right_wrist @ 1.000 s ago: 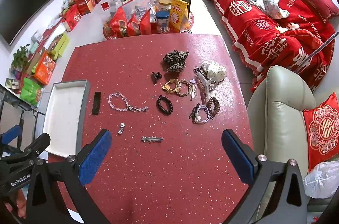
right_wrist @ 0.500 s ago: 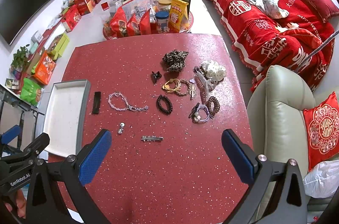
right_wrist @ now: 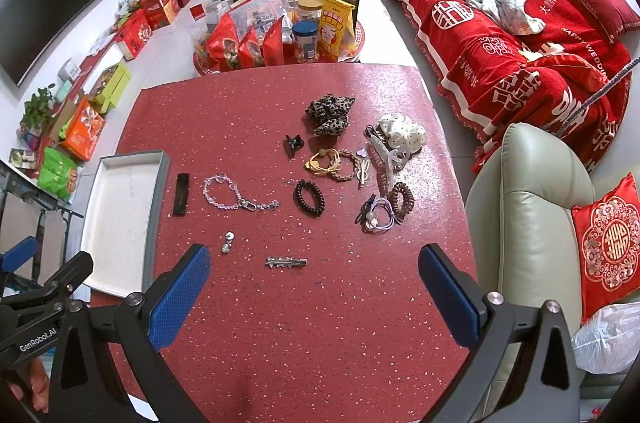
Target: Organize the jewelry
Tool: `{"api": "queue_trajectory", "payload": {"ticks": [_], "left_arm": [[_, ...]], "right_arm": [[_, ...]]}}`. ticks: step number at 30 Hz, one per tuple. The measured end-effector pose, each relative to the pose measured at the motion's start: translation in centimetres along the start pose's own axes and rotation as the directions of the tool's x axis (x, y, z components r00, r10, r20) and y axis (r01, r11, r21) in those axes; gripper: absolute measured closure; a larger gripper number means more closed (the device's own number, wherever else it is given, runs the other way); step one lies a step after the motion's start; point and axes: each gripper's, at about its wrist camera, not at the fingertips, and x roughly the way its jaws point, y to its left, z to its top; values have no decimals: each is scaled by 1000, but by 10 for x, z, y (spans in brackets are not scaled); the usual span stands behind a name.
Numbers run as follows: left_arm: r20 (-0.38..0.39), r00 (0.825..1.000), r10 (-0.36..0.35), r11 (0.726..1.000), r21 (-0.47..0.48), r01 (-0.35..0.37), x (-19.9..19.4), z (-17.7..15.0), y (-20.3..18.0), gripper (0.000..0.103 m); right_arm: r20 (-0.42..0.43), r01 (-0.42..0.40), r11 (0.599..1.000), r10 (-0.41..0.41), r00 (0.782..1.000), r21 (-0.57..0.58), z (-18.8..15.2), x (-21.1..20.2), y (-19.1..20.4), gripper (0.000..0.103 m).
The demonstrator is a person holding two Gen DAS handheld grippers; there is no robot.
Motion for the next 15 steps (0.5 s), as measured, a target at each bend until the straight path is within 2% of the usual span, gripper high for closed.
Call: {"api": "queue_trajectory", "payload": {"ticks": [15], "left_arm": [[-1,1000,1,1000,0,-1,0,-1,-1,0]], "right_arm": [[-1,0,1000,0,1000,0,0,1,0,0]]}}
